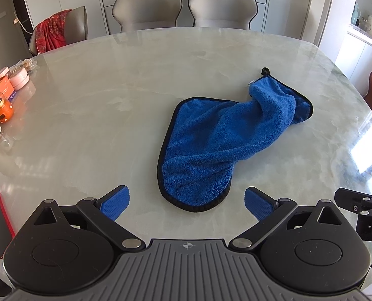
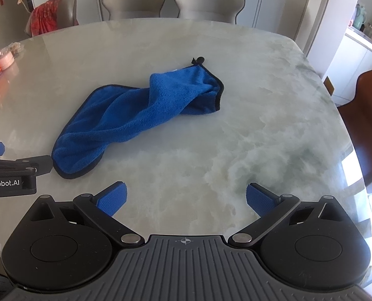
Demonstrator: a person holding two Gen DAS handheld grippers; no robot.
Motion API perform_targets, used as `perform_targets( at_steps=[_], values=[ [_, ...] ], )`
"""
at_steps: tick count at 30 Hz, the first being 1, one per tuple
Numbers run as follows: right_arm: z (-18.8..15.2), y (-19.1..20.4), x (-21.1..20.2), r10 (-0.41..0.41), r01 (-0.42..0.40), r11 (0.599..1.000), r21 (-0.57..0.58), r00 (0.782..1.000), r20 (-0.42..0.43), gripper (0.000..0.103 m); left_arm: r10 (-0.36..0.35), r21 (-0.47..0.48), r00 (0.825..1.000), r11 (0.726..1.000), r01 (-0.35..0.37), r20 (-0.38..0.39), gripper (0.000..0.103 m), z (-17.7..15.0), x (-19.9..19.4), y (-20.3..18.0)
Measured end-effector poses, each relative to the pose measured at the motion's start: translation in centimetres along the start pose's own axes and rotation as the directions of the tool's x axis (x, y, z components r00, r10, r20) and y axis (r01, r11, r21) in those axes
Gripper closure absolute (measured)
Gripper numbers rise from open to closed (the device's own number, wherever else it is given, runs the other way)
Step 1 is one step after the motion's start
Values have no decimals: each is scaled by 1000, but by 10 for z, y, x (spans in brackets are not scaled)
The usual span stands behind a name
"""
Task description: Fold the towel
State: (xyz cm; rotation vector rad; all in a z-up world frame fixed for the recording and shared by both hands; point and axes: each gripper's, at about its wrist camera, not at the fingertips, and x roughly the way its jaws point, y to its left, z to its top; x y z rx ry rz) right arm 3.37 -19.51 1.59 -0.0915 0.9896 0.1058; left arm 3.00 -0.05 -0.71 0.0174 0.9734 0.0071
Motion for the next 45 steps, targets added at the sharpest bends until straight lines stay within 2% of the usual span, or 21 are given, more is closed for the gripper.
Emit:
perform_targets(
  at_steps=[20, 26, 33, 38, 45],
  values=[
    [28, 0, 38, 49, -50, 998, -26, 998, -47, 1, -1, 1, 998, 1000, 1, -62, 3, 26, 37, 6],
    [42, -10, 45, 116, -116, 993, -1, 993, -12, 1, -35, 2, 997, 999, 35, -71, 3, 40, 49, 8],
    [65, -28, 58, 93, -93, 996, -5, 996, 12, 1, -113, -1, 993, 994, 114, -35, 3, 64, 58, 20],
    [89, -42, 69, 87, -85, 995, -45, 995, 53, 1, -136, 2, 991, 991, 136, -8, 3, 89, 69, 32],
    [131, -60, 89, 108, -98, 992, -84, 986, 126, 1, -181, -8, 983, 984, 180, -23, 4, 118, 98, 46]
  ],
)
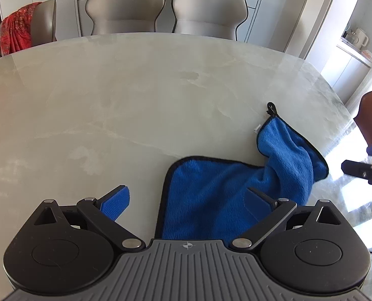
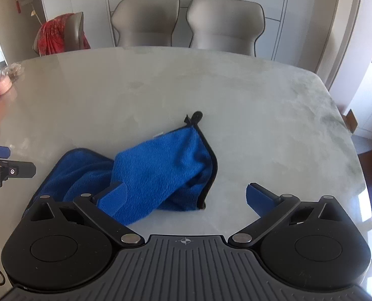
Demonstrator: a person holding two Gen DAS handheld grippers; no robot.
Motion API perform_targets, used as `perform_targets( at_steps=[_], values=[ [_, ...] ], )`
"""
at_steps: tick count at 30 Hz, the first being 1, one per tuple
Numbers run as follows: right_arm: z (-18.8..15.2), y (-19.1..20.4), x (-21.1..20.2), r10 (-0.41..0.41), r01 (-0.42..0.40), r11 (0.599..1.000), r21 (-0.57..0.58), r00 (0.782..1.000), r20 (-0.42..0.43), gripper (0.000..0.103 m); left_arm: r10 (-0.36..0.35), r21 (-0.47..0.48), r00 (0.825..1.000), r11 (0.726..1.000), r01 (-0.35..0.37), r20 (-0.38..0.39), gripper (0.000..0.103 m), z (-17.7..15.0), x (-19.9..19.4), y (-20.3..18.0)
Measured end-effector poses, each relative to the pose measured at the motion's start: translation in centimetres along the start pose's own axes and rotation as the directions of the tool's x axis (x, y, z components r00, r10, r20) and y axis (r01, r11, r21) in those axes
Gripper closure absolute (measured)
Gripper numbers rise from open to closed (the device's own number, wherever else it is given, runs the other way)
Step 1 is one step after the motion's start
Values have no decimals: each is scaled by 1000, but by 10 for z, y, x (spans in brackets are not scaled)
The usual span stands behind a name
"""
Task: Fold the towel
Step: 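Lower the left gripper onto the blue towel edge and close it while the right gripper approaches the tagged corner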
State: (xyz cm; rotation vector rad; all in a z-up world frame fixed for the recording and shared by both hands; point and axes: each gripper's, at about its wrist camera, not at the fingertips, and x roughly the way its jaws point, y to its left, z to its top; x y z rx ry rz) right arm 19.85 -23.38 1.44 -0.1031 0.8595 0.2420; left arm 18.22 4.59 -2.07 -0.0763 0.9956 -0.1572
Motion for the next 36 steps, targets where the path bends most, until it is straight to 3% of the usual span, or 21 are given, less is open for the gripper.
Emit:
perform_targets(
  at_steps=[8, 13, 15, 18, 28, 32, 36],
  values=[
    [28, -8, 34, 41, -39, 997, -70, 999, 30, 5, -20, 5, 999, 1000, 21, -28, 4, 15, 30, 7],
    [37, -12, 62, 48, -48, 994, -95, 999, 0, 15, -32, 0, 999, 999, 32, -42, 5, 19, 51, 10],
    [39, -14, 70, 67, -68, 993, -93, 998, -8, 21, -65, 18, 997, 998, 65, -37, 13, 20, 59, 10],
    [43, -17, 85, 90, -92, 992, -87, 996, -23, 24, -99, 44, 994, 994, 101, -46, 18, 21, 71, 10],
    [54, -18, 124, 118, -122, 990, -77, 992, -54, 25, -128, 60, 989, 989, 133, -76, 29, 28, 102, 18],
    [56, -19, 131, 123, -127, 989, -76, 991, -53, 25, -147, 53, 982, 987, 154, -119, 41, 28, 109, 20],
    [57, -21, 135, 130, -134, 989, -67, 990, -56, 25, -137, 77, 983, 986, 147, -118, 41, 25, 111, 17]
  ],
)
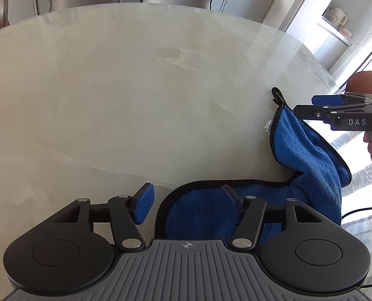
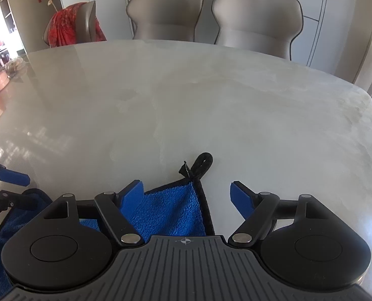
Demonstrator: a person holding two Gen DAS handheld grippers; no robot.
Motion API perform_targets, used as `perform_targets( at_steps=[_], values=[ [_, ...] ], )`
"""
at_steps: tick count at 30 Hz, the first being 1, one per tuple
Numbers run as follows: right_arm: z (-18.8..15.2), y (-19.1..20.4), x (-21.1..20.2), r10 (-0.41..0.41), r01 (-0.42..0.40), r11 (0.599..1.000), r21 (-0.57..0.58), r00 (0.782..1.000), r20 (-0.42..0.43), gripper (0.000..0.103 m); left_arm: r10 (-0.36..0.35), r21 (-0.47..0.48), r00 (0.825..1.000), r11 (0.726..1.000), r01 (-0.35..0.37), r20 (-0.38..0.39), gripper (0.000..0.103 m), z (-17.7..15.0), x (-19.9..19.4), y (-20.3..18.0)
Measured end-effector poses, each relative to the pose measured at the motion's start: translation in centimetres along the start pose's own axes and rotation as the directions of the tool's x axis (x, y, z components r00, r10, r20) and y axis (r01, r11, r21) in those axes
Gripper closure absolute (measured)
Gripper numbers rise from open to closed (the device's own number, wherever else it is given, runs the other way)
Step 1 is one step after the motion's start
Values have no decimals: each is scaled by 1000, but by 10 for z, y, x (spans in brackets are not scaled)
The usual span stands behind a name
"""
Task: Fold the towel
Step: 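Lower the left gripper onto the blue towel edge and close it while the right gripper approaches the tagged corner, then close the right gripper on the towel corner with the white tag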
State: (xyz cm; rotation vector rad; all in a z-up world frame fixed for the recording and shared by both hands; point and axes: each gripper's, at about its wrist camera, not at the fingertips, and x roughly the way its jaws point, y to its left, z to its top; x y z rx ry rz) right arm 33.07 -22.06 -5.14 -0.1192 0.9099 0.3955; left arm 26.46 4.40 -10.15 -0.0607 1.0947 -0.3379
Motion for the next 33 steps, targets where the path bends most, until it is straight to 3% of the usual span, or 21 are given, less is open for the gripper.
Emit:
perform_targets(
  at_steps=[6, 10, 12, 14, 17, 24, 29, 31, 33],
  values=[
    [-2, -1, 2, 2, -2, 1000, 8, 1000, -1, 25, 7, -7, 1000, 1000, -7, -2, 41, 3, 2, -4],
    [-4, -2, 3, 4, -4, 1000, 14, 1000, -4, 25, 40, 100, 999, 994, -39, -5, 43, -3, -1, -13],
    [-3, -2, 4, 3, -3, 1000, 16, 1000, -1, 25, 74, 202, 997, 977, -71, -10, 74, -5, -2, -23],
    [-3, -2, 4, 3, -3, 1000, 18, 1000, 3, 25, 32, 227, 999, 974, -23, -35, 94, -6, -2, -25],
    [-2, -3, 4, 3, -3, 1000, 19, 1000, 14, 25, 21, 254, 999, 967, -12, -36, 95, -8, -3, -27],
    [2, -7, 5, 29, -29, 999, 31, 1000, 12, 24, -8, 177, 999, 984, 1, 39, 95, -1, -31, -14],
    [9, -8, 15, 51, -52, 997, 50, 999, 4, 24, 14, 158, 997, 987, -26, 76, 95, 3, -48, -6],
    [11, -7, 20, 69, -69, 997, 47, 998, 2, 26, 20, 134, 996, 990, -31, 84, 95, 4, -49, -3],
    [12, -6, 25, 63, -63, 997, 34, 998, -8, 37, 31, 120, 996, 992, -41, 88, 95, 4, -54, 2]
  ],
)
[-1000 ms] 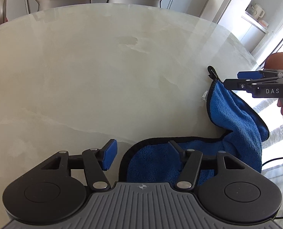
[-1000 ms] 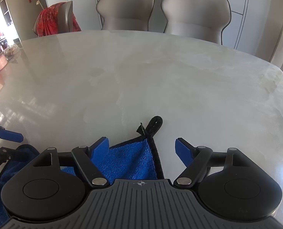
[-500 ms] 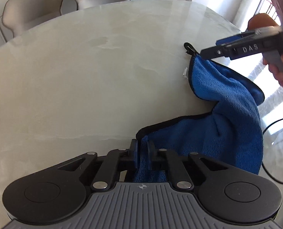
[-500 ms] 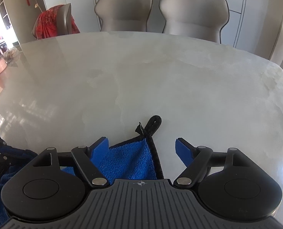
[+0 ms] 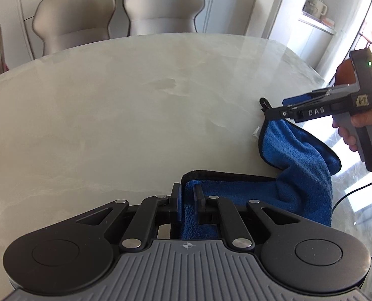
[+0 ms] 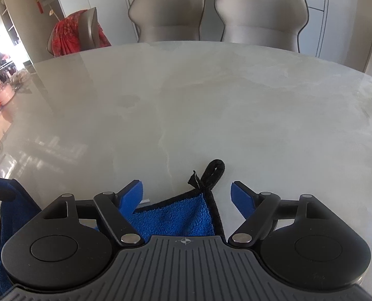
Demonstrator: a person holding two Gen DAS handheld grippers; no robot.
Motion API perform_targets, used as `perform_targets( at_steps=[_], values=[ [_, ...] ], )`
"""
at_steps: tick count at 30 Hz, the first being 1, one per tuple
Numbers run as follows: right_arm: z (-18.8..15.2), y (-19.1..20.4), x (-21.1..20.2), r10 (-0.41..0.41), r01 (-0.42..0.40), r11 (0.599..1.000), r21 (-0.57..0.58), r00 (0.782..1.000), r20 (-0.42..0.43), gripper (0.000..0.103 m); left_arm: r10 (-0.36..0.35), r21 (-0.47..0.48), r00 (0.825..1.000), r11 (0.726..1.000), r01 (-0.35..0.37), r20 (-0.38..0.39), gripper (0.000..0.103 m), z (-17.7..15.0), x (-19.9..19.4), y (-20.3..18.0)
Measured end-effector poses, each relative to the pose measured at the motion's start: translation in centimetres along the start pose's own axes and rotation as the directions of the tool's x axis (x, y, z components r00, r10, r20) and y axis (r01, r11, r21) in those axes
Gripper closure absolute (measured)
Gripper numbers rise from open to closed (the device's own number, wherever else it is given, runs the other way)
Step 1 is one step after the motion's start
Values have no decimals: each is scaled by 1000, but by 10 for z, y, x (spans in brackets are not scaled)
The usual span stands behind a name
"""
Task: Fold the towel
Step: 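Close the right gripper on the towel corner with the white tag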
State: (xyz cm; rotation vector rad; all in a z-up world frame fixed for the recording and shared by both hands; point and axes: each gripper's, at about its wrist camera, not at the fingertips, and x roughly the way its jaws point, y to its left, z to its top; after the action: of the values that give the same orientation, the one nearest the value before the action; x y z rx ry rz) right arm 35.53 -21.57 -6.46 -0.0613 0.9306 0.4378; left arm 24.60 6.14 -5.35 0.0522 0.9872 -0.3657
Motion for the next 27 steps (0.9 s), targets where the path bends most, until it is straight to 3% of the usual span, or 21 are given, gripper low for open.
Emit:
perform_targets(
  at_steps=[2, 5, 11, 13, 14, 15, 20, 24, 27],
  values=[
    [0, 0, 6, -17, 17, 1000, -4, 1000, -21, 42, 12, -11, 1000, 1000, -12, 3, 95, -1, -4, 4],
    [-2, -3, 12, -45, 45, 999, 11, 998, -40, 42, 26, -30, 1000, 999, -26, 5, 95, -3, -8, 11],
    [-2, 0, 18, -61, 61, 998, -7, 998, -13, 44, 37, -57, 999, 998, -36, 18, 95, 0, -7, 15],
    [-3, 5, 19, -76, 76, 995, -60, 997, -1, 62, 38, -62, 999, 997, -36, 22, 95, 2, -4, 15],
    [-3, 9, 19, -90, 90, 991, -95, 996, 2, 84, 39, -65, 999, 997, -38, 26, 95, 3, -5, 15],
    [-3, 10, 19, -88, 88, 990, -112, 996, 2, 90, 40, -69, 999, 997, -38, 28, 95, 2, -5, 16],
    [-8, 5, 1, -49, 50, 997, -62, 998, 31, 91, 55, -101, 997, 994, -49, 60, 95, 2, -19, 22],
    [-8, -4, -46, -49, 49, 999, 5, 990, 131, 91, 88, -116, 990, 990, -75, 109, 95, 6, -40, 28],
    [-12, -10, -90, -74, 66, 997, 43, 973, 220, 91, 104, -122, 981, 989, -84, 162, 95, 10, -62, 27]
  ],
)
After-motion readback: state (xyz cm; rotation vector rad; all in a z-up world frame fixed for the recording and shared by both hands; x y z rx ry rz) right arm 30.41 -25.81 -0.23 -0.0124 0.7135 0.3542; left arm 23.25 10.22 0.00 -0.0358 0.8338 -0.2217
